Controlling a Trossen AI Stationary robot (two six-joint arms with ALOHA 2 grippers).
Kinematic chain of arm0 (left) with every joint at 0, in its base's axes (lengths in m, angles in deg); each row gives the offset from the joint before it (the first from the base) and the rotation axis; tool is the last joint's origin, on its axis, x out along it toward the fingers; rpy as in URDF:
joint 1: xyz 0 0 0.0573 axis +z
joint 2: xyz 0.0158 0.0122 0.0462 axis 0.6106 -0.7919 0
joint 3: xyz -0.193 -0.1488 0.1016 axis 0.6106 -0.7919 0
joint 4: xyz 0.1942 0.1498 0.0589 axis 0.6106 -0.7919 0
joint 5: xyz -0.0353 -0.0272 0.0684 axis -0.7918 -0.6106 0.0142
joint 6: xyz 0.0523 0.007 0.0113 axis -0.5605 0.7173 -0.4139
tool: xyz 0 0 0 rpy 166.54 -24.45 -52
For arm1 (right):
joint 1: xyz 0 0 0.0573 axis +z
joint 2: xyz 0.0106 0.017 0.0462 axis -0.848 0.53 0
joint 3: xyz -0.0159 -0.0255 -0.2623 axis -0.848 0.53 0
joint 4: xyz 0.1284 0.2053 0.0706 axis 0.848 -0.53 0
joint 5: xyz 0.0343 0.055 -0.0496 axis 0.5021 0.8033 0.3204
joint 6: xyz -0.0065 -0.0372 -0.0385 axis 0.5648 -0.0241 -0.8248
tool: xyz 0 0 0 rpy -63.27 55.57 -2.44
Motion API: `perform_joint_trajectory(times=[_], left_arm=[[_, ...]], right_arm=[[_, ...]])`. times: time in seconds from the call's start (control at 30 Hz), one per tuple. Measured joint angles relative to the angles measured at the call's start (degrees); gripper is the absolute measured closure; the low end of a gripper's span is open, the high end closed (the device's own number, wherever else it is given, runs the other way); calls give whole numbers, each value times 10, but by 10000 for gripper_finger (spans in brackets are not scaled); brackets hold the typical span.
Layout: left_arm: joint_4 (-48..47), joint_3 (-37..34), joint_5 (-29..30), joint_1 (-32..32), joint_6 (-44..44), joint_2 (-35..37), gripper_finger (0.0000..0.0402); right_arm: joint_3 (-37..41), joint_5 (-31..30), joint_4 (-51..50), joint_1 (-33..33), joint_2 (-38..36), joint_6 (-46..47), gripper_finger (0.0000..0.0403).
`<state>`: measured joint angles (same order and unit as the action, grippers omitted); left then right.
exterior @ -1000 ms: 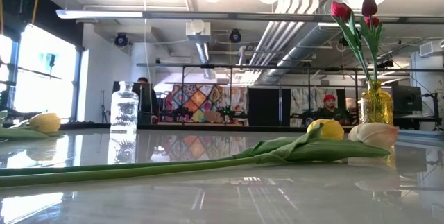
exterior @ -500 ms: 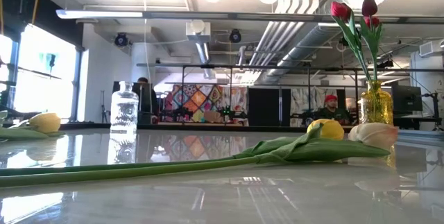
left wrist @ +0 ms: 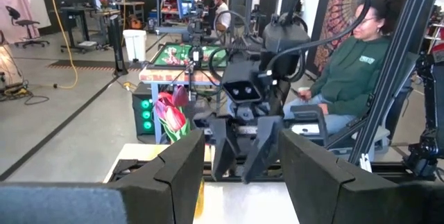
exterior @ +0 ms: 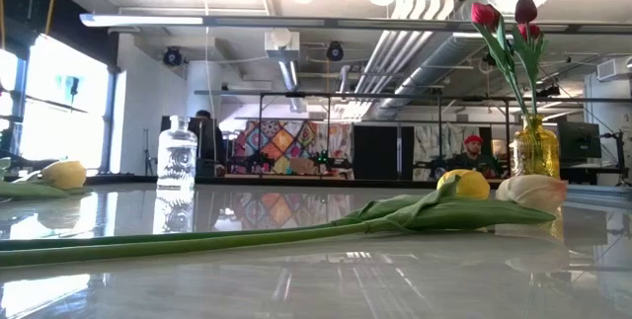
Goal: Sort flowers into vase by color
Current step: Put the bottom light pink tulip into the transparent vase
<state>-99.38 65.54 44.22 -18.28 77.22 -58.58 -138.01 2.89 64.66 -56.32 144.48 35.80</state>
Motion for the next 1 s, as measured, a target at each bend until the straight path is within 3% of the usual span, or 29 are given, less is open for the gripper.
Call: perform_joint_trajectory(times=[0.37,0.7,1.0], left_arm=[[13,0,0,-1,1,0,229],[8,0,1,-3,64,-2,229],[-72,0,28,-12,106,-2,229]], right_arm=[[0,0,5,0,0,6,394],[0,0,17,-1,0,21,402],[0,21,45,-5,0,24,403]])
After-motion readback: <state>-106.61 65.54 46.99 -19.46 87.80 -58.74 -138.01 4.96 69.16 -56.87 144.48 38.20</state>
